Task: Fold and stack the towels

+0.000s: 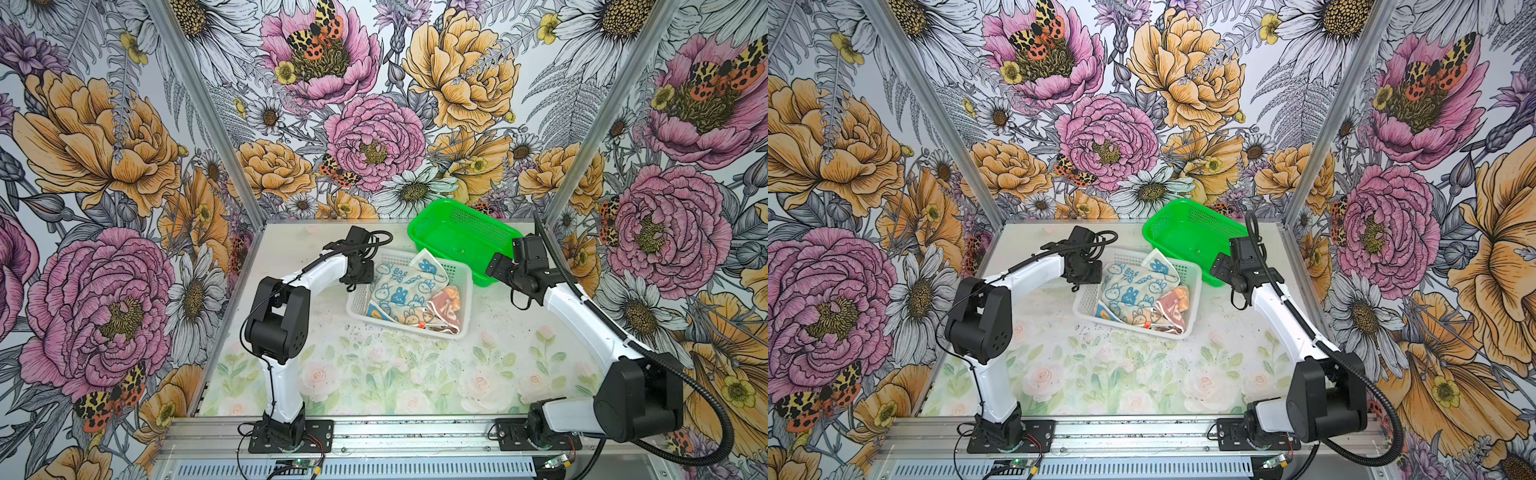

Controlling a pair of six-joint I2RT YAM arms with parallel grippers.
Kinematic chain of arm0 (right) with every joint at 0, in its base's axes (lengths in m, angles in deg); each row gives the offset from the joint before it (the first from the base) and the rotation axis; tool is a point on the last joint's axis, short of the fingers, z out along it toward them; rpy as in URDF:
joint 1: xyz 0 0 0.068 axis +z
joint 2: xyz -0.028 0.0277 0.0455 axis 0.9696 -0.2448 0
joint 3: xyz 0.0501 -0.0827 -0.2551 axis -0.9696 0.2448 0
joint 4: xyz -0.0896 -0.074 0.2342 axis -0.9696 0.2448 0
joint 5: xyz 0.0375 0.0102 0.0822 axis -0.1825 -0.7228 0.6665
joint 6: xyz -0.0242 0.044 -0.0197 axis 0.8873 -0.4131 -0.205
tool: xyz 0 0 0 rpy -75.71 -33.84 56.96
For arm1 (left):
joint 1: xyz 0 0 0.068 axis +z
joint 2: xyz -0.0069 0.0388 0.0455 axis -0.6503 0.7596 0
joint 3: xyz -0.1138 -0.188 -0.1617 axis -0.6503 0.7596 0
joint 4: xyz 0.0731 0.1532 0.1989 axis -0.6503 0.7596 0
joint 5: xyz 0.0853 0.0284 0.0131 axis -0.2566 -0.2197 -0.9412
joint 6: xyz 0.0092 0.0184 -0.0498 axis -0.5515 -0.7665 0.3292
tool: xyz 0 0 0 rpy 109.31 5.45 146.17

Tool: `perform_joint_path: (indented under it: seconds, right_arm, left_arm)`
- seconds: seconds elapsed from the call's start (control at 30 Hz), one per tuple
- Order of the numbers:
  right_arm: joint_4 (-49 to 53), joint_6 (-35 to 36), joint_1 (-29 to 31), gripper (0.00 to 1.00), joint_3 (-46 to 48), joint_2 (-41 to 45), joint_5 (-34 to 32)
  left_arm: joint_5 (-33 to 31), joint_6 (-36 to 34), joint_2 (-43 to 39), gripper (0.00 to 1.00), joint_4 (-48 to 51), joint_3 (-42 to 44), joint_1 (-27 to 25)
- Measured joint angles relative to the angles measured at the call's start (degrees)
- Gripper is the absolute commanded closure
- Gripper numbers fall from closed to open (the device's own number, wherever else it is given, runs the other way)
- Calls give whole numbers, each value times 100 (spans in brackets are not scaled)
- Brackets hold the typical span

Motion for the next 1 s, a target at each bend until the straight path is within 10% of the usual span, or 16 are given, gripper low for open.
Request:
perform_joint_path:
  seconds: [0.3, 0.77, 1.0]
  right_arm:
    - [105, 79, -719, 21, -693, -1537, 223]
    - [-321, 55, -802, 100, -1427, -2424, 1047]
    - [-341, 103, -802, 100, -1541, -2420, 1084]
  left_arm:
    - [35, 66, 227, 57, -4, -260, -599]
    - [208, 280, 546, 56, -2, -699, -1233]
    - [302, 315, 549, 34, -2, -758, -1362]
